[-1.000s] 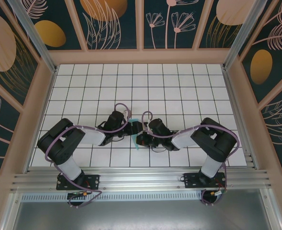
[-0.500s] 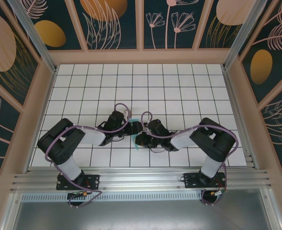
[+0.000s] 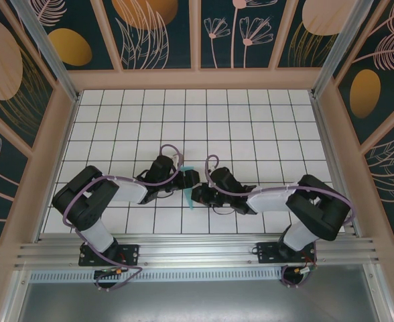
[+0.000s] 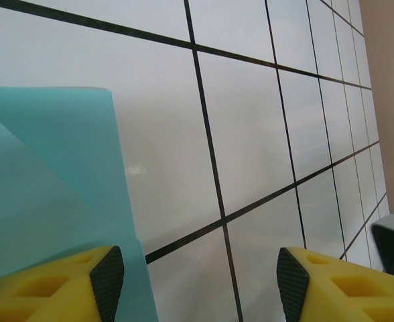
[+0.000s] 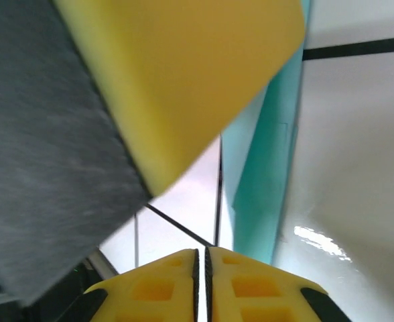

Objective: Fold a paper plane with a square sheet of paper (pick it up from the middle)
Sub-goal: Perform the fifth fold on the wing at the bottom-center of the table.

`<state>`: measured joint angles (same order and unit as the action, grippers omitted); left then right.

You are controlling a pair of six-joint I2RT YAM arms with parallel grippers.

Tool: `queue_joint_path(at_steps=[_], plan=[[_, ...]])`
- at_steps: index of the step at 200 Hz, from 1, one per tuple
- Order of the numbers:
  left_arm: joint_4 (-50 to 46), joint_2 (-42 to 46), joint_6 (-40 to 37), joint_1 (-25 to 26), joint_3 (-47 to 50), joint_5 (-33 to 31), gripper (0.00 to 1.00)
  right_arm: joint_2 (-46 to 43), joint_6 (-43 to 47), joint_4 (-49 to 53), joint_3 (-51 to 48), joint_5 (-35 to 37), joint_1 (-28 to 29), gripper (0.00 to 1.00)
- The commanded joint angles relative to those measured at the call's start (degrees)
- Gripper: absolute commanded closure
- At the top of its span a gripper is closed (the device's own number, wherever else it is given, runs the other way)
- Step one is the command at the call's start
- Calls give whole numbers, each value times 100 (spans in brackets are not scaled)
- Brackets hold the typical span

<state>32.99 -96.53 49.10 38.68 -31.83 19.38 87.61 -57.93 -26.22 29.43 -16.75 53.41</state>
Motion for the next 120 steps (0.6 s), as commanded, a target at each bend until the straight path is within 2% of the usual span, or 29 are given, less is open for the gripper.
queue_joint_path(at_steps=[1,46,76,120], plan=[[-898,-271,-12,0,186,-152,35,72,-347,-623,-139,-89,54,89],[-935,-244,-31,6,203,-189,35,646,-837,-1541,-98,-168,74,92],[-941,-226,-33,0,202,-171,35,777,-931,-1438,-91,-21,61,93],[-922,-252,-54,2,212,-149,35,1115,-905,-1450,-49,-466,-58,92]])
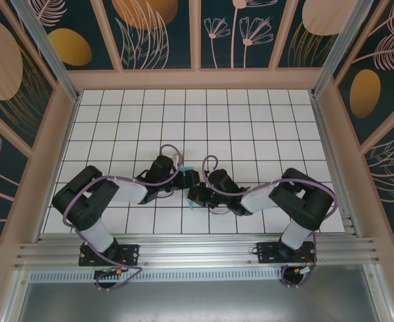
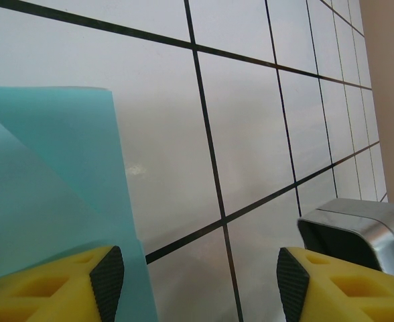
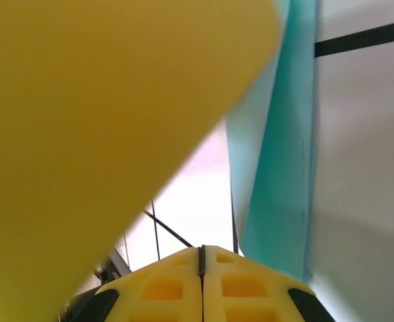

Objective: Fold a paper plane with a square sheet of paper (pick it up from the middle)
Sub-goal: Perform the fifth fold on the wing at the bottom-center of the table.

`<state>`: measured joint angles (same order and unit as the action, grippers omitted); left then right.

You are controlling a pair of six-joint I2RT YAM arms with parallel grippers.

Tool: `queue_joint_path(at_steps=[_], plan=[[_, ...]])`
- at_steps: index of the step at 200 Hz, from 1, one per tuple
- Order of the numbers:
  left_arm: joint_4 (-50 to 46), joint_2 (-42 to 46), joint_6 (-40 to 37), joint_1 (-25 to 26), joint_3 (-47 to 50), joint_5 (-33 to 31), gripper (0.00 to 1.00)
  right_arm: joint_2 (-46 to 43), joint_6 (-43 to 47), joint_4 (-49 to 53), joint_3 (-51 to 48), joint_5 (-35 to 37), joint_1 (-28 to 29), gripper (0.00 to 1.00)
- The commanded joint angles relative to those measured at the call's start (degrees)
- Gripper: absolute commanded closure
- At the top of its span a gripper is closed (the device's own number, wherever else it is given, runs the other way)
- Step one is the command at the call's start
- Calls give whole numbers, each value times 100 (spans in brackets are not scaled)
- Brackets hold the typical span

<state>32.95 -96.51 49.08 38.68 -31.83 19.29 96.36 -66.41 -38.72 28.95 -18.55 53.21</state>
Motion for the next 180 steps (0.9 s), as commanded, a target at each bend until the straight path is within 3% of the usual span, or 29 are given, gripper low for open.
queue_joint_path(at_steps=[1,41,68,130,180], plan=[[-915,-254,-45,1,212,-143,35,246,-61,-199,-2,-288,-39,92],[-913,-263,-36,5,214,-153,35,477,-162,-496,-135,-585,0,91],[-909,-290,-34,7,186,-145,35,513,-54,-121,-41,-606,84,91],[-874,-283,-30,8,228,-145,34,90,45,62,23,-494,124,90],[-850,-261,-4,5,257,-158,35,202,-332,-493,-178,-431,184,90]])
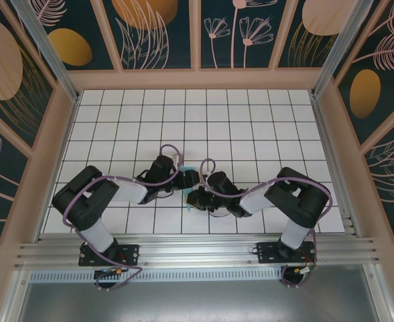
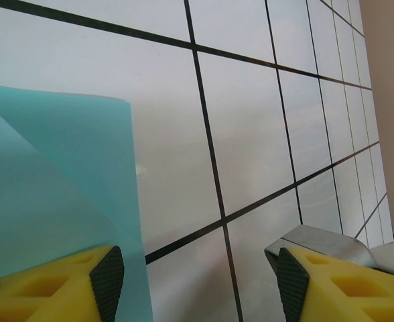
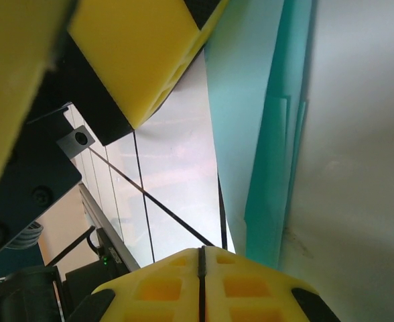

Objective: Fold a paper plane with a square sheet of paper (pick it up from the middle)
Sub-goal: Perform the fifth fold on the wing at the bottom-center of the table.

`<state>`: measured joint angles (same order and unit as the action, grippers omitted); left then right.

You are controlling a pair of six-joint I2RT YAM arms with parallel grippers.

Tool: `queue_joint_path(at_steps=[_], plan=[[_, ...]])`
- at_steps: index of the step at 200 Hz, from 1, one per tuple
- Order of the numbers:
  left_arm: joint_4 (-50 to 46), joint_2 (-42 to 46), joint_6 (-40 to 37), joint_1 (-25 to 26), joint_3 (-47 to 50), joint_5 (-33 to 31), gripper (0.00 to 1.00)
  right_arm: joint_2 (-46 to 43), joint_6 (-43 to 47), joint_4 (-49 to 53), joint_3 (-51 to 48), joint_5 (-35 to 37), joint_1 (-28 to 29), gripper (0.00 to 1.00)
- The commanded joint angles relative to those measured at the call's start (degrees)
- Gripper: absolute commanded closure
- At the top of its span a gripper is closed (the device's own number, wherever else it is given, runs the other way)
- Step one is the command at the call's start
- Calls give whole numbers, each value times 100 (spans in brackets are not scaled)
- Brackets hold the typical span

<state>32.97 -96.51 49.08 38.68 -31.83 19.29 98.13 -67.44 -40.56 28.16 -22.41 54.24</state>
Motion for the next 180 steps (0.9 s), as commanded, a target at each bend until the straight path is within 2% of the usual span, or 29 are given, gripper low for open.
queue_joint_path(at_steps=[1,52,79,101,130,161,180], plan=[[-853,-262,1,2,257,-160,35,41,-236,-342,-100,-49,84,90],[-841,-237,51,7,289,-197,35,540,-469,-540,-121,23,201,91],[-818,-207,87,4,343,-263,35,517,-518,-64,-169,246,269,91],[-782,-203,115,3,362,-285,35,504,-474,-359,-205,154,345,91],[-791,-203,137,2,363,-320,35,214,-464,-646,-212,187,353,90],[-812,-206,271,8,398,-439,37,-350,-285,462,-42,749,433,91],[-814,-204,363,1,430,-517,41,-568,-276,494,-127,1039,549,93]])
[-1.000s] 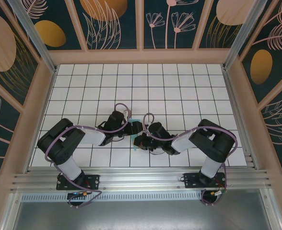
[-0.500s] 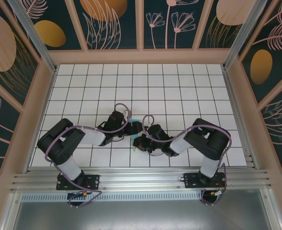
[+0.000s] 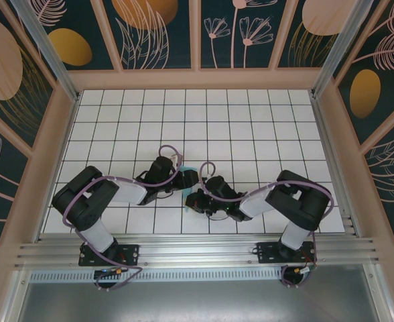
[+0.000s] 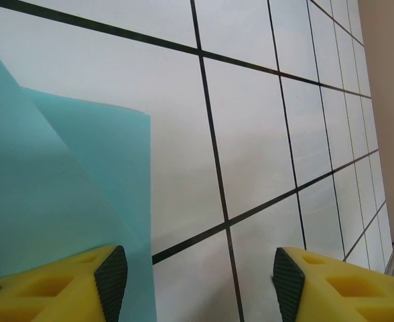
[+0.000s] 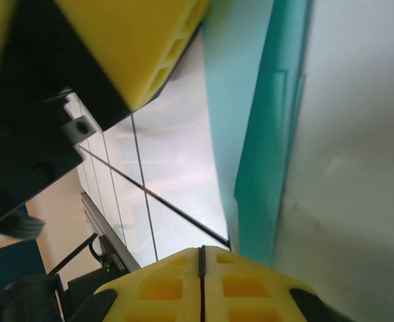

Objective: Fold a paper plane with a square sheet of paper (pick it up from the middle)
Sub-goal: Perform the fifth fold on the wing at the bottom-center of the table.

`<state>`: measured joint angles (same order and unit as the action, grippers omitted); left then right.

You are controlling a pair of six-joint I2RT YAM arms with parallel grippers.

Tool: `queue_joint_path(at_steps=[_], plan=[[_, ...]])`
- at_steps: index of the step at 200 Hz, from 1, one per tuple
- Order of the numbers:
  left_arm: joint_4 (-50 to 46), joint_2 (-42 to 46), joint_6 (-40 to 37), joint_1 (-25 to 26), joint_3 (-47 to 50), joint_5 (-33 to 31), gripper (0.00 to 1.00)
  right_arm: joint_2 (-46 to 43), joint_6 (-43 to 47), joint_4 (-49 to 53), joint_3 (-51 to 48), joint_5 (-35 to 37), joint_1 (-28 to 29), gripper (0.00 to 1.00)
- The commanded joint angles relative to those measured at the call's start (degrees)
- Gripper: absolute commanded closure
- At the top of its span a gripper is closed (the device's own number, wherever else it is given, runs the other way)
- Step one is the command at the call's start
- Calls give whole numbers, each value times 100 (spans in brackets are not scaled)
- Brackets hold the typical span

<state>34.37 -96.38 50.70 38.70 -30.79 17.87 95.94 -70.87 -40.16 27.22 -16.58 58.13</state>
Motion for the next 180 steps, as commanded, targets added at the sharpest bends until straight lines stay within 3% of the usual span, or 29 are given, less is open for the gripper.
queue_joint_path(at_steps=[1,61,103,156,180], plan=[[-956,-220,202,-2,326,-382,41,-357,66,447,-42,468,171,93],[-1053,-220,227,-3,323,-431,48,-39,-212,-74,-96,671,260,97],[-1089,-216,180,-2,292,-422,48,397,-301,-119,-24,308,225,97],[-1154,-215,181,6,299,-477,48,388,-270,1905,484,424,400,97],[-1167,-220,191,1,322,-518,48,400,-524,1912,290,471,392,97]])
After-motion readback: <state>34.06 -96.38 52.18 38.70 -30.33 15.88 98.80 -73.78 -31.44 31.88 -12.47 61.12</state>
